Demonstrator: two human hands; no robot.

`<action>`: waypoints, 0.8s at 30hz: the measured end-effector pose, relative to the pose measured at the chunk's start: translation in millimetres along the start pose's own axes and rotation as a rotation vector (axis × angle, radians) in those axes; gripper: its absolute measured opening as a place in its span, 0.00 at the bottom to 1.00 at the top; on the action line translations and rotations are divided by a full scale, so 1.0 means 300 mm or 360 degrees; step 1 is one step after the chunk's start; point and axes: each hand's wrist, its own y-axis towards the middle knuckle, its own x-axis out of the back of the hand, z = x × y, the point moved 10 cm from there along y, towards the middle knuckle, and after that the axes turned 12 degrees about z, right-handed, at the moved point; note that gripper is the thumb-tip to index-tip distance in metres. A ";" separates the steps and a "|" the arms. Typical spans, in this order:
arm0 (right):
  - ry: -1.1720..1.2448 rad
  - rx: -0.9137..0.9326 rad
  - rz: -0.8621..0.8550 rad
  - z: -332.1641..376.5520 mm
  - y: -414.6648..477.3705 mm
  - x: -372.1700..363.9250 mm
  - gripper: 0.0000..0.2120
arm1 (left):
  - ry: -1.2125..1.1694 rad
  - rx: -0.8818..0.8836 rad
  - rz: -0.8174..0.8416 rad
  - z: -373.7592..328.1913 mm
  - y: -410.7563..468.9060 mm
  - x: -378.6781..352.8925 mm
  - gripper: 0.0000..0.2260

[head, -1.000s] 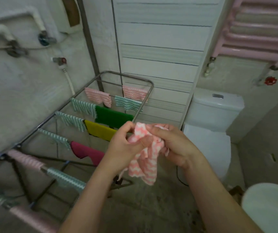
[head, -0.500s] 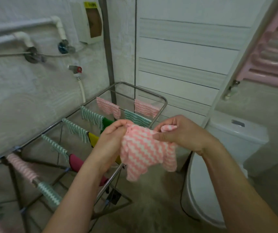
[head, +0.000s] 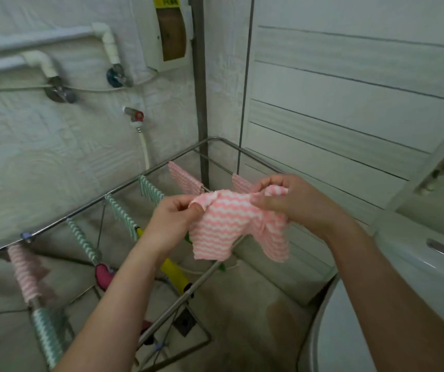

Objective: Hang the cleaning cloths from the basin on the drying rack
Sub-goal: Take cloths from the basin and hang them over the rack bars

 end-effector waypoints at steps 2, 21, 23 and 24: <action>-0.0398 -0.0055 0.0072 0.014 0.060 0.001 0.08 | 0.0090 -0.0026 -0.0138 -0.013 0.043 0.045 0.09; -0.0080 -0.0258 -0.0172 -0.132 0.622 0.181 0.04 | -0.0341 0.0031 -0.0703 0.131 0.605 0.360 0.15; -0.0029 -0.0246 -0.0160 -0.159 0.666 0.195 0.06 | -0.0297 0.0038 -0.0735 0.149 0.660 0.371 0.14; -0.0020 -0.0213 -0.0119 -0.174 0.713 0.198 0.06 | -0.0267 0.0036 -0.0779 0.163 0.693 0.389 0.13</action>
